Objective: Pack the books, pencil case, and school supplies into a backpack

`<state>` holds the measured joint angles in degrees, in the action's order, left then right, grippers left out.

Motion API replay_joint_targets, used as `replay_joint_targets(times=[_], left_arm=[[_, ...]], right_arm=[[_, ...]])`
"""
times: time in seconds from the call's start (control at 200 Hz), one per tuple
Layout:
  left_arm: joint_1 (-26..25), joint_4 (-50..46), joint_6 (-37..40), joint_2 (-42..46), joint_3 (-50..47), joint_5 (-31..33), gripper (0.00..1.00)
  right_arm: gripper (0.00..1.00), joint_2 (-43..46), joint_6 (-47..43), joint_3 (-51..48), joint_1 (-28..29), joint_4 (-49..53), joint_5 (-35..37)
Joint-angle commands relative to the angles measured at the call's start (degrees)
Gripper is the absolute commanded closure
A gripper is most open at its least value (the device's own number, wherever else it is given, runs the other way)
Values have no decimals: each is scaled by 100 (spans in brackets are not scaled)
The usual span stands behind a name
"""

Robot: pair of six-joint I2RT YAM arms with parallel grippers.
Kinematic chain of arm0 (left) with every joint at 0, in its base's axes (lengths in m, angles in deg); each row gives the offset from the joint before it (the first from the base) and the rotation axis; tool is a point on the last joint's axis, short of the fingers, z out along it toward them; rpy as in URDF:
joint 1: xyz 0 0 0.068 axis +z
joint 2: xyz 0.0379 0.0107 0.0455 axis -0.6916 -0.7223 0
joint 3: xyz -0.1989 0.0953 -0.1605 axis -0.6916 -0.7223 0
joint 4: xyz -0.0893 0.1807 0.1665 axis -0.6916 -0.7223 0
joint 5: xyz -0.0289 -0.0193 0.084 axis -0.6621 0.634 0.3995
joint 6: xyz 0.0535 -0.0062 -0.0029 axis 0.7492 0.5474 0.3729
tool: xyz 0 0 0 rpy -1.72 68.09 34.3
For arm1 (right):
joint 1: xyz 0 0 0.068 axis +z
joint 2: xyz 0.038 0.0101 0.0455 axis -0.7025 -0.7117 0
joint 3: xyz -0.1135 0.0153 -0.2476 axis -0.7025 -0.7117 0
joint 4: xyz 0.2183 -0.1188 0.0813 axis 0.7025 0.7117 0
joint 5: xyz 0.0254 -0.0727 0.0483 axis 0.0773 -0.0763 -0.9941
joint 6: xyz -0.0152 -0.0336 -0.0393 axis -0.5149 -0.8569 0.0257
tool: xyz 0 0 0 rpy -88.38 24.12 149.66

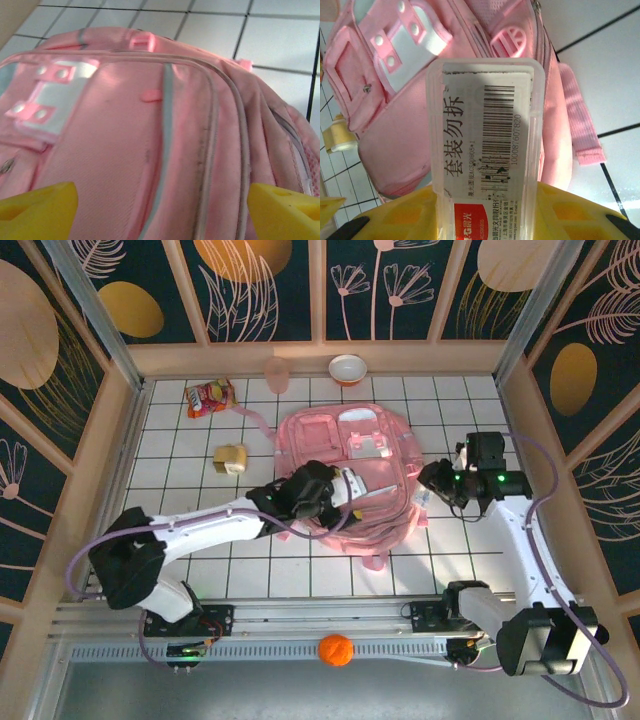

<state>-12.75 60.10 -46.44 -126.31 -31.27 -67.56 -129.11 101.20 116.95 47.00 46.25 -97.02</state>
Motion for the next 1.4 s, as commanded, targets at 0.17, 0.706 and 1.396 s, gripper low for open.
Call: replay_joint_targets(times=[0.17,0.706,1.396], left_arm=[[-82,478,839,-714,441,572,11],[-88,860,894,-1166,382,593,45],[596,1432,-1207,-96,1270,615,100]], right_arm=[[67,93,-18,-139,-70,-176,-353],[67,257,112,-191,-76,-82,-218],[67,970,1697,-882,335,-629,-270]])
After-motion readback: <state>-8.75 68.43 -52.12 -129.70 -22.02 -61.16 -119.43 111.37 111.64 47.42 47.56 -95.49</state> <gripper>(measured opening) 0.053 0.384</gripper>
